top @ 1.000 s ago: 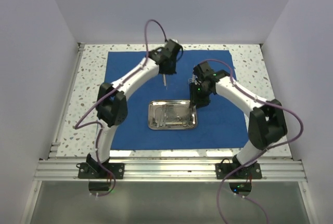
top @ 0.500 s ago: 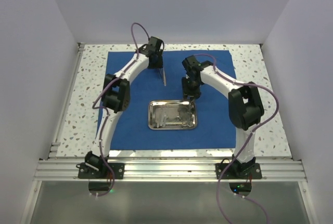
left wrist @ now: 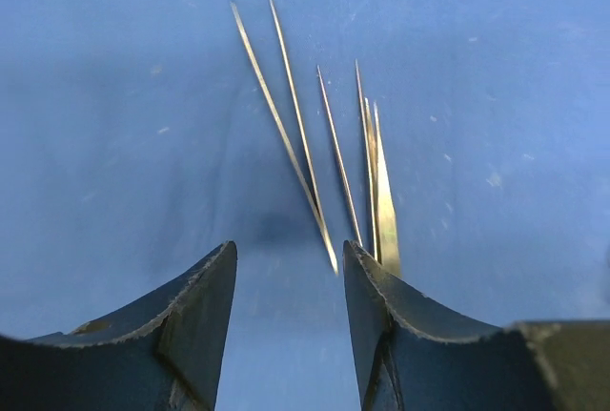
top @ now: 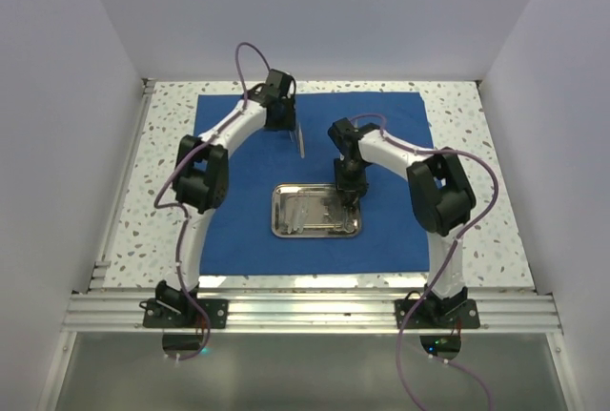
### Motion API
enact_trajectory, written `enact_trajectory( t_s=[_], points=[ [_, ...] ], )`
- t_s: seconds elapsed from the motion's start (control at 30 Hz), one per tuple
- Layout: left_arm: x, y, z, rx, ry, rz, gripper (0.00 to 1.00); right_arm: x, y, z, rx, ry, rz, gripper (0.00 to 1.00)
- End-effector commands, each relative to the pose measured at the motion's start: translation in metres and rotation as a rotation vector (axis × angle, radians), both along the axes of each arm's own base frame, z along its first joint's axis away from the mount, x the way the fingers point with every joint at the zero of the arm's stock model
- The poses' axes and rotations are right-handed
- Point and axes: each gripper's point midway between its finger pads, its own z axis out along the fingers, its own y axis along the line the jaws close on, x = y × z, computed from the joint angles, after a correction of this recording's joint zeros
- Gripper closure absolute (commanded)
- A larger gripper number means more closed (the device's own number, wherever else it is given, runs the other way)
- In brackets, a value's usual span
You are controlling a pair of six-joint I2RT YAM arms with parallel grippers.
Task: Open and lay out the surgical kit
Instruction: Place the medical item in the surgical kit, then pick up the medical item from the container.
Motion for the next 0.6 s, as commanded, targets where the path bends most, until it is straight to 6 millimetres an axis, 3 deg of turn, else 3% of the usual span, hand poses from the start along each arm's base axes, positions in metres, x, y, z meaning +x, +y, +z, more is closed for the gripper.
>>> enact_trajectory(
  t_s=[0.0, 0.03, 0.1, 0.13, 0.2, 0.23, 0.3, 0.57],
  points=[
    [0.005, 0.014, 0.089, -0.02, -0.166, 0.012, 0.47, -0.001, -0.008, -0.017, -0.054, 0.001, -0.025, 0.61],
    [0.0, 0.017, 0.105, -0.025, -0.184, 0.013, 0.47, -0.002, -0.01, -0.02, -0.061, 0.006, -0.026, 0.61],
    [-0.008, 0.021, 0.108, -0.017, -0.176, 0.016, 0.48, -0.002, -0.011, -0.028, -0.069, 0.012, -0.028, 0.61],
    [-0.014, 0.024, 0.12, -0.02, -0.187, 0.018, 0.48, -0.002, -0.01, -0.031, -0.07, 0.015, -0.028, 0.63],
    [-0.024, 0.028, 0.119, -0.016, -0.17, 0.021, 0.49, -0.002, -0.01, -0.039, -0.076, 0.022, -0.031, 0.69],
    [-0.029, 0.03, 0.129, -0.021, -0.183, 0.022, 0.49, -0.002, -0.009, -0.041, -0.077, 0.022, -0.034, 0.71],
    [-0.039, 0.035, 0.128, -0.016, -0.17, 0.025, 0.5, 0.0, -0.013, -0.047, -0.123, 0.01, -0.029, 0.71],
    [-0.085, 0.054, 0.167, -0.019, -0.186, 0.028, 0.52, 0.014, -0.018, -0.079, -0.246, -0.019, -0.051, 0.74]
  ],
)
